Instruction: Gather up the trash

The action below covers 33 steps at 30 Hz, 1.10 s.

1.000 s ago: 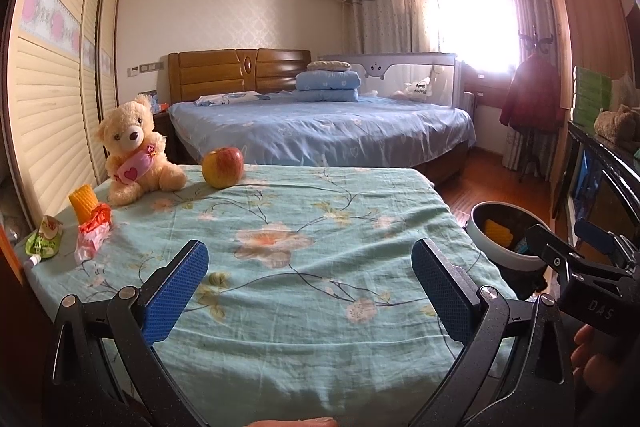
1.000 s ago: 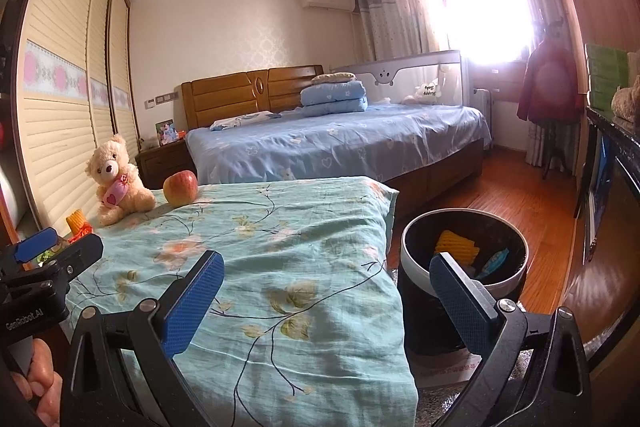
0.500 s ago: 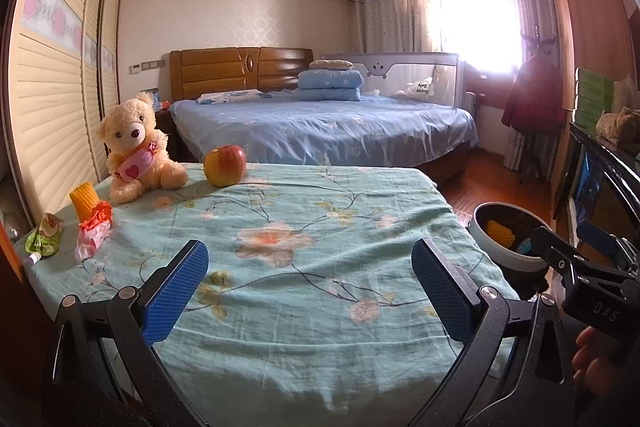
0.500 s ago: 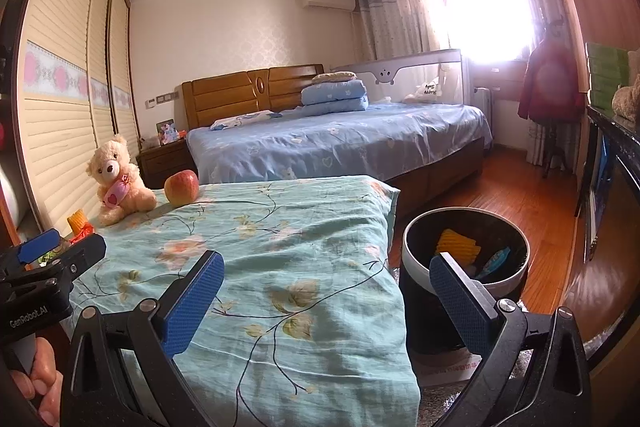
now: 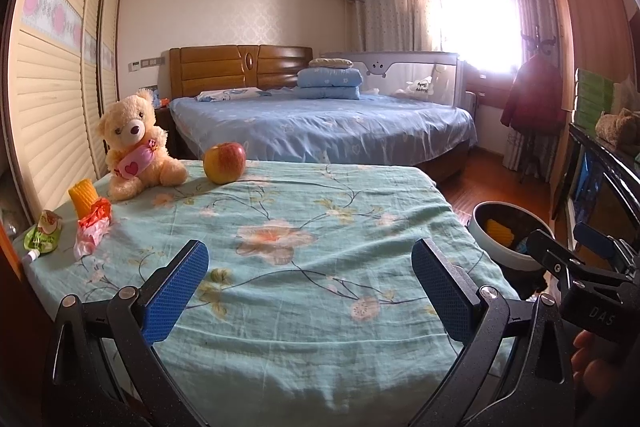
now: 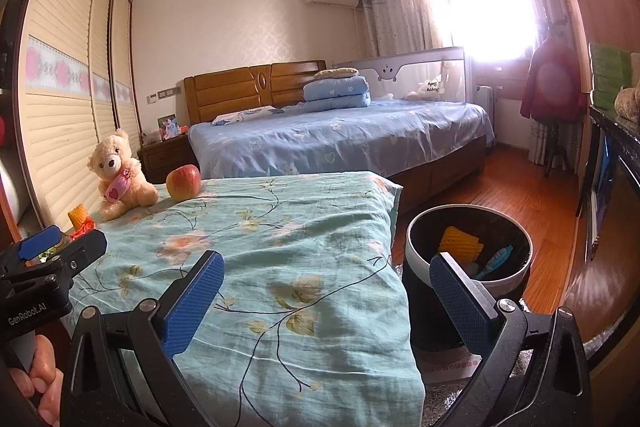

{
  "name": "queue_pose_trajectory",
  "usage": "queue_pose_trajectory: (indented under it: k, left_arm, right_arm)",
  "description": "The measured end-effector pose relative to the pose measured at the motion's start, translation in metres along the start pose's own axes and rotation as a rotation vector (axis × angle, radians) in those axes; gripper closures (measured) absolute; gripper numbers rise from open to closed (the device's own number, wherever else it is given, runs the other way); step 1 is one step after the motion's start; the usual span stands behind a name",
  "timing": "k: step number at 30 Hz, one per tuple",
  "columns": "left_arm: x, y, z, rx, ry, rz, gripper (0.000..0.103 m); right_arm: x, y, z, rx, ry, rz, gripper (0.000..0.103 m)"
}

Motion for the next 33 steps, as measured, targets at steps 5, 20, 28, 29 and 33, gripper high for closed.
queue_pose_trajectory:
  k: [5, 20, 28, 29, 33]
  left_arm:
    - [0.0012, -0.0003, -0.0002, -0.002, -0.001, 0.000, 0.000]
    - [0.0025, -0.0005, 0.0005, -0.003, 0.002, -0.003, 0.000]
    - [0.0030, 0.0015, 0.0008, 0.001, 0.000, -0.008, 0.000]
    - [0.0029, 0.0015, 0.0007, 0.001, 0.000, -0.009, 0.000]
    - [0.0046, 0.0040, 0.0019, 0.004, 0.002, -0.014, 0.000]
  right_arm:
    - [-0.0007, 0.0001, -0.0018, -0.002, -0.004, 0.000, 0.000]
    - [-0.0002, 0.0000, -0.0040, -0.006, -0.004, -0.002, 0.000]
    - [0.0006, 0.0001, -0.0051, -0.009, -0.002, -0.004, 0.000]
    - [0.0006, 0.0002, -0.0054, -0.010, -0.001, -0.006, 0.000]
    - [0.0012, 0.0007, -0.0064, -0.012, -0.001, -0.006, 0.000]
Point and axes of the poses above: each gripper's, at about its wrist camera, not at the fingertips, and y roughly the way its jaws point, z to its right, x to its underside, the point moved 6 cm from there along y, roughly the way its jaws point, and after that the axes turned 13 degrees about -y, right-handed, at the moved point
